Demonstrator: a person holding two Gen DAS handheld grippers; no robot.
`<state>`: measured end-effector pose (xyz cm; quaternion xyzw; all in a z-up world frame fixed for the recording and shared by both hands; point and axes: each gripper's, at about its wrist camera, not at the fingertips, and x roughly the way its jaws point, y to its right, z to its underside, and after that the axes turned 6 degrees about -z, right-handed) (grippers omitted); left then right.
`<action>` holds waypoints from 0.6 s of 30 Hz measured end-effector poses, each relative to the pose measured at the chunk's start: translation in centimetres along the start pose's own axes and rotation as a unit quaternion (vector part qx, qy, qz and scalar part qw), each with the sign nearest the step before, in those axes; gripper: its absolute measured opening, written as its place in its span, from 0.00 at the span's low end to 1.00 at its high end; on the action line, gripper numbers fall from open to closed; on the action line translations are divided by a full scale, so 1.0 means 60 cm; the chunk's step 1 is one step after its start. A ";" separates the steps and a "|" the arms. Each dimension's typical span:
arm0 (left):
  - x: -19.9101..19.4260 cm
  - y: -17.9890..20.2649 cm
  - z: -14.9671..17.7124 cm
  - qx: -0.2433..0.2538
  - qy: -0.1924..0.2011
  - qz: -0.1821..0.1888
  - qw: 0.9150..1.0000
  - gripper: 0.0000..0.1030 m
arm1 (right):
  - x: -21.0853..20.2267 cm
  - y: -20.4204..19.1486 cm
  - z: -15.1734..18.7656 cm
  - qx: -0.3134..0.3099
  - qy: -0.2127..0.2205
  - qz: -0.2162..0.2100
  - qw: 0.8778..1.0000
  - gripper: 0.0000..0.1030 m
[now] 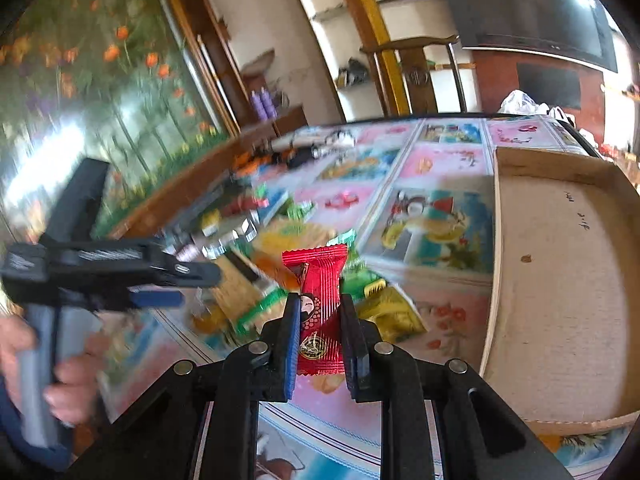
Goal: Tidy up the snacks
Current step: 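Lift the red snack with the right gripper while the left gripper grasps a cracker pack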
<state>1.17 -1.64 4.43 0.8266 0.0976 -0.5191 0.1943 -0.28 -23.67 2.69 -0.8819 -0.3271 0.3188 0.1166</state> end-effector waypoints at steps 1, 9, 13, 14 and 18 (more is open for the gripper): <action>0.003 0.008 -0.002 -0.011 0.010 -0.013 1.000 0.82 | -0.005 -0.001 -0.002 0.000 0.005 -0.003 1.000 0.19; 0.036 0.047 -0.011 0.019 0.044 -0.072 0.996 0.82 | -0.021 0.011 -0.004 0.020 0.021 -0.012 1.000 0.19; 0.030 0.052 0.000 0.092 0.058 -0.074 0.991 0.59 | -0.025 0.010 -0.001 0.019 0.022 -0.018 0.999 0.19; 0.028 0.050 0.005 0.111 0.061 -0.081 0.989 0.49 | -0.025 0.009 -0.001 0.018 0.021 -0.019 0.999 0.19; 0.017 0.025 0.028 0.160 0.062 -0.069 0.983 0.47 | -0.023 0.009 0.003 0.014 0.018 -0.019 1.000 0.19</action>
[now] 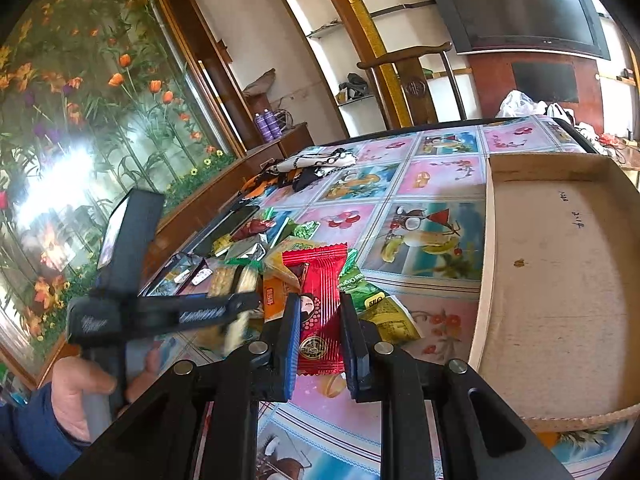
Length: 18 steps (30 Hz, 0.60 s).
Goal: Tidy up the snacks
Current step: 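Lift the red snack with the right gripper while the left gripper grasps a cracker pack, then carry the cracker pack and red snack into the cardboard tray with both grippers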
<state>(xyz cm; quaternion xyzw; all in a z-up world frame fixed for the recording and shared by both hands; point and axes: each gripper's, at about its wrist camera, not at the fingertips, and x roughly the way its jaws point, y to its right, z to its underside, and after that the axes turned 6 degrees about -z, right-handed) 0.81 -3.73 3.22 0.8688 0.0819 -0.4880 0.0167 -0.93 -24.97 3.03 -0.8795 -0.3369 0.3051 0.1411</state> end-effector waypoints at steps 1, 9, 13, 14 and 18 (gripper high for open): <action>-0.003 -0.008 0.008 0.005 0.003 0.005 1.000 0.47 | 0.001 -0.001 0.000 -0.001 -0.001 0.000 1.000 0.19; -0.005 -0.012 0.045 0.023 0.003 0.016 1.000 0.68 | 0.008 -0.007 0.004 -0.015 -0.008 0.004 1.000 0.19; -0.003 -0.011 0.062 0.018 0.002 0.005 1.000 0.59 | 0.008 -0.008 0.004 -0.017 -0.007 0.007 1.000 0.19; 0.000 -0.011 0.064 0.019 0.001 -0.001 1.000 0.44 | 0.008 -0.008 0.004 -0.017 -0.007 0.008 1.000 0.19; -0.002 -0.017 0.064 0.013 0.009 -0.002 1.000 0.43 | 0.010 -0.004 0.005 -0.015 -0.009 0.011 1.000 0.19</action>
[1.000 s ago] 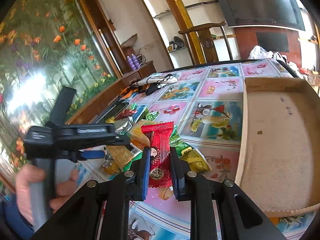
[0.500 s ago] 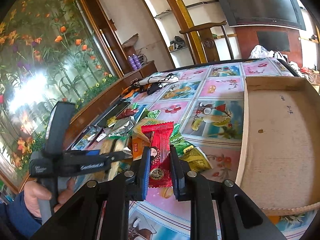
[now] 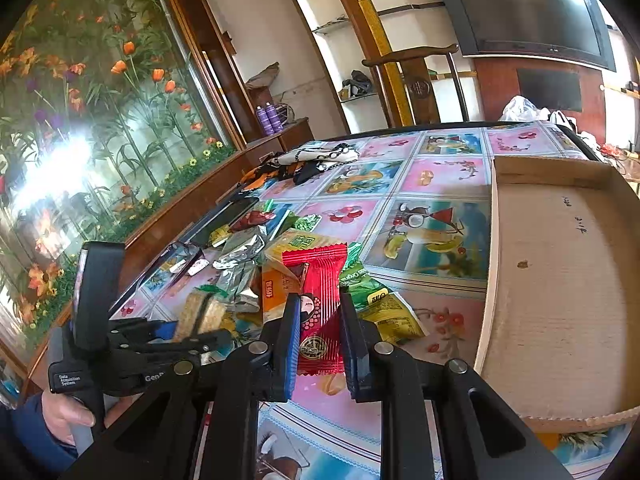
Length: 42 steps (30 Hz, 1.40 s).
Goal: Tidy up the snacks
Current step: 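Carry the cracker pack and red snack into the cardboard tray with both grippers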
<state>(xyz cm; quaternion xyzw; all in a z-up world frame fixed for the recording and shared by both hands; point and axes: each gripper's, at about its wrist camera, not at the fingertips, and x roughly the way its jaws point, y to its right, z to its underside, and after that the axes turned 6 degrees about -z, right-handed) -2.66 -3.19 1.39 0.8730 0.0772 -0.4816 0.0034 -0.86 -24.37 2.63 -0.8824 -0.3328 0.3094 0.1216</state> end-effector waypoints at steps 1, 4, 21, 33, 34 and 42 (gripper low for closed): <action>-0.002 -0.002 0.000 -0.002 0.002 0.003 1.000 0.43 | 0.000 0.000 0.000 0.000 0.000 0.001 1.000 0.19; -0.015 -0.003 -0.001 -0.003 0.013 0.020 1.000 0.43 | -0.004 0.005 -0.003 0.004 0.008 0.006 1.000 0.19; -0.050 0.038 -0.036 0.018 0.052 0.046 0.997 0.43 | 0.007 0.012 -0.020 0.014 0.002 0.042 0.999 0.19; -0.049 0.102 -0.087 0.039 0.065 0.053 0.996 0.43 | -0.019 0.052 -0.059 0.035 0.026 0.063 0.997 0.19; -0.048 0.110 -0.092 0.042 0.066 0.053 0.995 0.43 | -0.021 0.056 -0.061 0.038 0.027 0.065 0.997 0.19; -0.047 0.195 -0.133 0.076 0.074 0.064 0.992 0.43 | -0.043 0.112 -0.090 0.071 0.046 0.088 0.993 0.19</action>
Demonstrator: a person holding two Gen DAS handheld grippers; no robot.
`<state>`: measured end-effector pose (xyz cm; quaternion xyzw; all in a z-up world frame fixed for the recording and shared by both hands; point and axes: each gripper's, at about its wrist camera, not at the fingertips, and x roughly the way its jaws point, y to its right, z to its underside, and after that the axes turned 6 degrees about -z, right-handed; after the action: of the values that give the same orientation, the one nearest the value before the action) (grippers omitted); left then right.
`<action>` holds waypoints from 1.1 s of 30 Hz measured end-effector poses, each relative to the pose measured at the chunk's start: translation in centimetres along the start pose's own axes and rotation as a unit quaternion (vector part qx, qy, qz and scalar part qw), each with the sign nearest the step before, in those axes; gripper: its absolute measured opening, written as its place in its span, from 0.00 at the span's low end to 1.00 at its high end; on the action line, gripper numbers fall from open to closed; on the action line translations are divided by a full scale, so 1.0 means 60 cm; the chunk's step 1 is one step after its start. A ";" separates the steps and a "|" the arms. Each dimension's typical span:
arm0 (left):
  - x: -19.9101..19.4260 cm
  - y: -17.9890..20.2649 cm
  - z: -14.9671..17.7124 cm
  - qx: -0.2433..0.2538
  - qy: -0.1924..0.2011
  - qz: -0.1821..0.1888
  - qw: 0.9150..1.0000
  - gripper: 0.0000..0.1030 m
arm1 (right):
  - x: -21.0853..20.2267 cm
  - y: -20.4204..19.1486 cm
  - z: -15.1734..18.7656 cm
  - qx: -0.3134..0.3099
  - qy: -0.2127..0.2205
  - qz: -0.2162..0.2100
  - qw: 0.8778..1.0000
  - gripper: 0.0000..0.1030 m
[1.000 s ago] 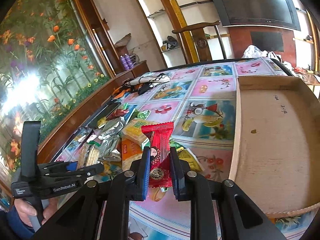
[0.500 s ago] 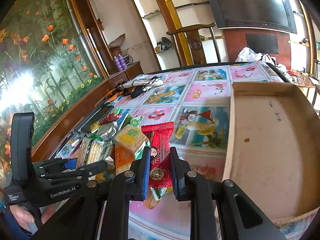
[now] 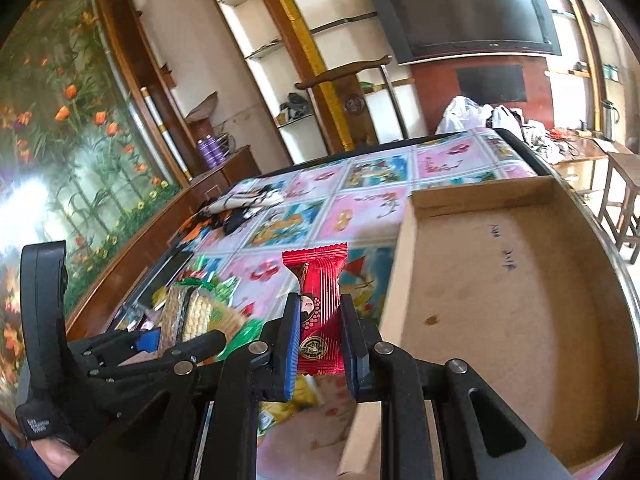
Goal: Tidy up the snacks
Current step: 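Carry the cracker pack and red snack into the cardboard tray with both grippers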
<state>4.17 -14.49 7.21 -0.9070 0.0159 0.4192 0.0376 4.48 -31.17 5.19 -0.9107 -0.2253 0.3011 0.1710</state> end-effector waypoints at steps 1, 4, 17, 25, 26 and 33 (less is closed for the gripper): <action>0.002 0.007 -0.005 0.003 0.000 0.001 1.000 0.43 | -0.001 0.008 -0.005 0.005 0.002 0.003 1.000 0.19; 0.010 0.038 -0.029 0.009 0.001 0.012 1.000 0.43 | -0.002 0.035 -0.022 0.022 0.011 0.016 1.000 0.19; 0.068 0.198 -0.123 0.053 -0.015 0.072 0.996 0.43 | -0.012 0.171 -0.084 0.098 0.027 0.078 0.992 0.19; 0.151 0.263 -0.142 0.058 -0.059 0.081 0.993 0.43 | 0.024 0.223 -0.109 0.115 -0.009 0.127 0.985 0.19; 0.158 0.268 -0.141 0.057 -0.064 0.080 0.993 0.43 | 0.030 0.231 -0.109 0.119 -0.014 0.132 0.984 0.19; 0.191 0.282 -0.128 0.061 -0.085 0.081 0.991 0.43 | 0.048 0.261 -0.099 0.145 -0.044 0.138 0.979 0.19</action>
<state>16.39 -31.98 2.50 -0.8596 0.1115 0.4950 0.0598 15.10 -43.87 1.35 -0.8842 -0.0582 0.3914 0.2482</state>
